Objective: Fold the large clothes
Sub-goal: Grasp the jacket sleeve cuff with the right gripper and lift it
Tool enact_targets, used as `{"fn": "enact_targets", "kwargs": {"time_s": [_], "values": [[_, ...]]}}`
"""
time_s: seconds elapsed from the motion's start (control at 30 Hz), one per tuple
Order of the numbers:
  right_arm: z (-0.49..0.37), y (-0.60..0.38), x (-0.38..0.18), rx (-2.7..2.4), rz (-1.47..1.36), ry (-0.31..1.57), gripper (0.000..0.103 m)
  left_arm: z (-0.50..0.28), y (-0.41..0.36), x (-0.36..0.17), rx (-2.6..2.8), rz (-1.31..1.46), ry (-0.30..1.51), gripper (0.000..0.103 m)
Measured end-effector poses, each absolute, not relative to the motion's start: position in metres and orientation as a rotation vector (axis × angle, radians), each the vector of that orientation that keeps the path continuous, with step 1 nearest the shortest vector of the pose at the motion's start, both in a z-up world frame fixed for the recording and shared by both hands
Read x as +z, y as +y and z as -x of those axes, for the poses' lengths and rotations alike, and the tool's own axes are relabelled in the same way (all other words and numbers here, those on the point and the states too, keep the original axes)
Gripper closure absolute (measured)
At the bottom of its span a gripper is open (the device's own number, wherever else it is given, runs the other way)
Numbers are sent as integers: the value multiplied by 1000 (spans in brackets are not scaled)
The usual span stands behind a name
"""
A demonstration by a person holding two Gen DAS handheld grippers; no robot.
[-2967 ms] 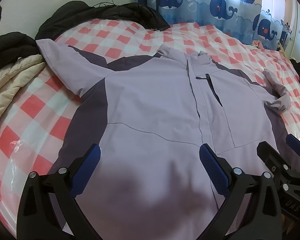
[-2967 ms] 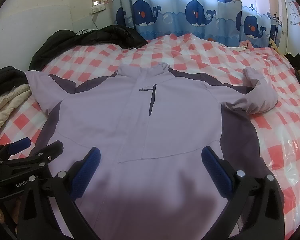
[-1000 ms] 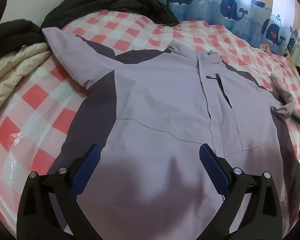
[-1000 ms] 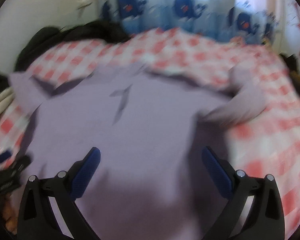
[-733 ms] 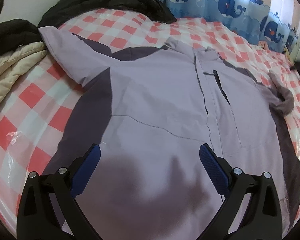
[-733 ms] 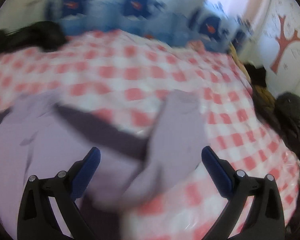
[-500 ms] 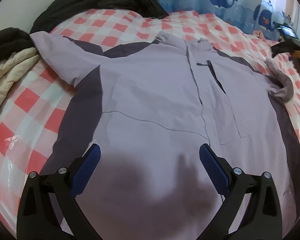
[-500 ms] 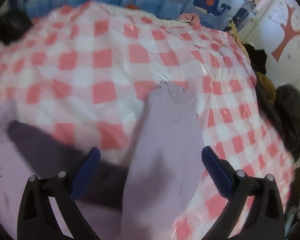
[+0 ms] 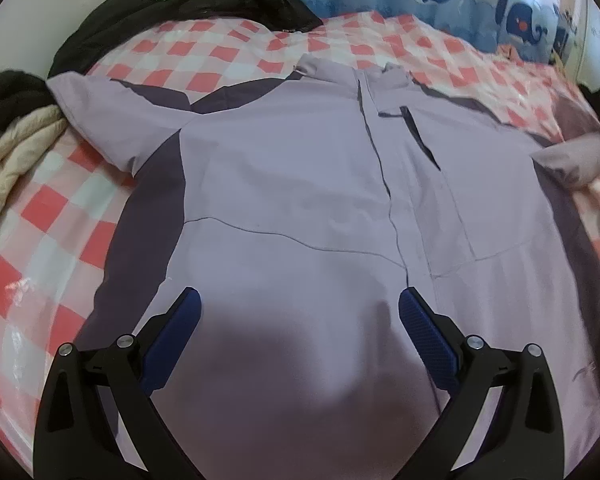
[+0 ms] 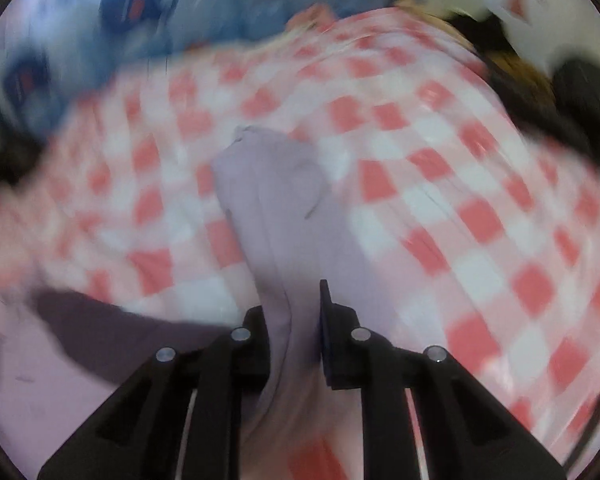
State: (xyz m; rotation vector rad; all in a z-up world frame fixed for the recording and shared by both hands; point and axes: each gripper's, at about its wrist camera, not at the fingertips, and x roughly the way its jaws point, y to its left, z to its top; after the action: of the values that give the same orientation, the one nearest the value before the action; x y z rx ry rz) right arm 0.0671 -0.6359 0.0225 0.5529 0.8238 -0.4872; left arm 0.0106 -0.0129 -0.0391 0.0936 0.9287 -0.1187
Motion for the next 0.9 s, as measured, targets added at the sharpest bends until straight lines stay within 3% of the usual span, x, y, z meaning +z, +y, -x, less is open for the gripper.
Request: {"fn": "enact_targets", "kwargs": {"time_s": [0.17,0.23,0.4,0.6,0.77,0.9], "values": [[58,-640,-13,-386,-836,757,82,-12,-10,-41,-140,-43,956,8],[96,-633,-18,-388,-910,697,42,-12,-10,-39,-144,-41,949,8],[142,-645,-13,-350,-1077,583,22,-12,-8,-36,-142,-32,938,8],[138,-683,-42,-337,-1388,496,22,-15,-5,-36,-128,-31,937,8],[167,-664,-28,-369,-1355,421,22,-19,-2,-40,-116,-24,954,8],[183,-672,-52,-350,-1431,442,22,-17,-2,-39,-133,-11,951,8]]}}
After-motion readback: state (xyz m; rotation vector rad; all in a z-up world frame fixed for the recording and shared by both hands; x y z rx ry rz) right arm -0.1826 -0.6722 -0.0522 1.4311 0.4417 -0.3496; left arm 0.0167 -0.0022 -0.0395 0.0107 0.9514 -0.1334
